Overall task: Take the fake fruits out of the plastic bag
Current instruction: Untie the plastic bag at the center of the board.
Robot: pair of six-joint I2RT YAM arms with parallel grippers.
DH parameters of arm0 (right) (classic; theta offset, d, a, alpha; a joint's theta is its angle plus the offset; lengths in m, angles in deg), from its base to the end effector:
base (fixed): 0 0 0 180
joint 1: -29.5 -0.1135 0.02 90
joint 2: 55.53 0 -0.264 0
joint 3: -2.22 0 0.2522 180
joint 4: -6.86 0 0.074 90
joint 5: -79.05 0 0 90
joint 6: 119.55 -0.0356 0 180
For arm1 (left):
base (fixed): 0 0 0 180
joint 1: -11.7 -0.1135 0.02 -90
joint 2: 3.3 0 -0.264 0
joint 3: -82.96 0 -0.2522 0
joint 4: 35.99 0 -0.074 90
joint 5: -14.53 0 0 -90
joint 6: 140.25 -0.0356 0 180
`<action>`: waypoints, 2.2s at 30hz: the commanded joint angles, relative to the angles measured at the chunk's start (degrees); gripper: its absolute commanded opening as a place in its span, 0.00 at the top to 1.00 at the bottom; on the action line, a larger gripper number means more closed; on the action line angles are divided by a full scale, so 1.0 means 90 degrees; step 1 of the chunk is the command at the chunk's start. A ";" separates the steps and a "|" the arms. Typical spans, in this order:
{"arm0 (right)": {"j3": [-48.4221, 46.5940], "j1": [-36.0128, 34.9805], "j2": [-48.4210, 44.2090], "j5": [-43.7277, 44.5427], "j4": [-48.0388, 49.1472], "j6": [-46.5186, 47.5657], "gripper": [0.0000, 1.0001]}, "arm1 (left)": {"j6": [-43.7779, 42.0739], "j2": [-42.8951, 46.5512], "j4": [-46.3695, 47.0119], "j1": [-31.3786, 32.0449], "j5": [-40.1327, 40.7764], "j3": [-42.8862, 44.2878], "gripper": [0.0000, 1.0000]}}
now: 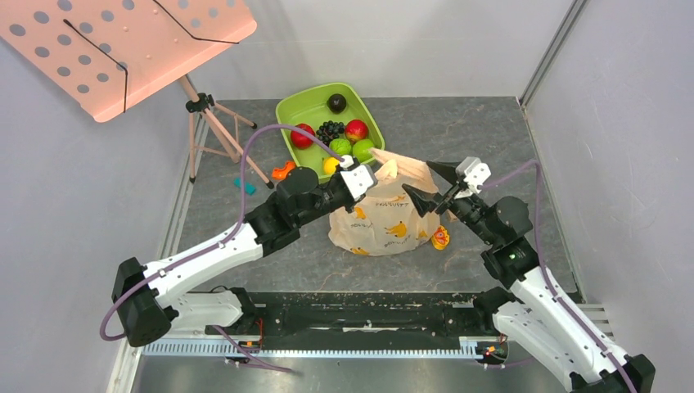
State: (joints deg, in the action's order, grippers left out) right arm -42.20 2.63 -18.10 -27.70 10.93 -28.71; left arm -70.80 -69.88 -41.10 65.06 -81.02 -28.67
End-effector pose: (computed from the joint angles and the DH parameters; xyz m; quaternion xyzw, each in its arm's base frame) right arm 0.1441 0.0845 0.3254 -0.2598 0.5837 0.2622 0.7233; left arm 0.1622 -0.2238 0.3573 0.4633 0.5605 -0.2274 0.6477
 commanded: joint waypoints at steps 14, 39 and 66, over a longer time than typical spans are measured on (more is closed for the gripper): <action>-0.2090 0.0000 0.1904 -0.0344 -0.1452 0.1981 0.20 | 0.0003 0.0303 0.0712 -0.0024 -0.0088 -0.0311 0.98; -0.4228 0.0002 0.3494 0.0901 -0.0684 0.1264 1.00 | 0.1460 -0.0369 0.1295 -0.1571 -0.0413 0.1148 0.96; -0.1034 0.0007 0.0670 0.1004 -0.1164 -0.0308 0.20 | 0.3785 0.1195 0.4561 -0.1613 -0.0657 -0.3068 0.98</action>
State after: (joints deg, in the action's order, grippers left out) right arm -45.87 2.63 -11.67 -16.20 3.08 -27.86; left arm -41.82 -61.18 3.79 50.33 -93.19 -60.88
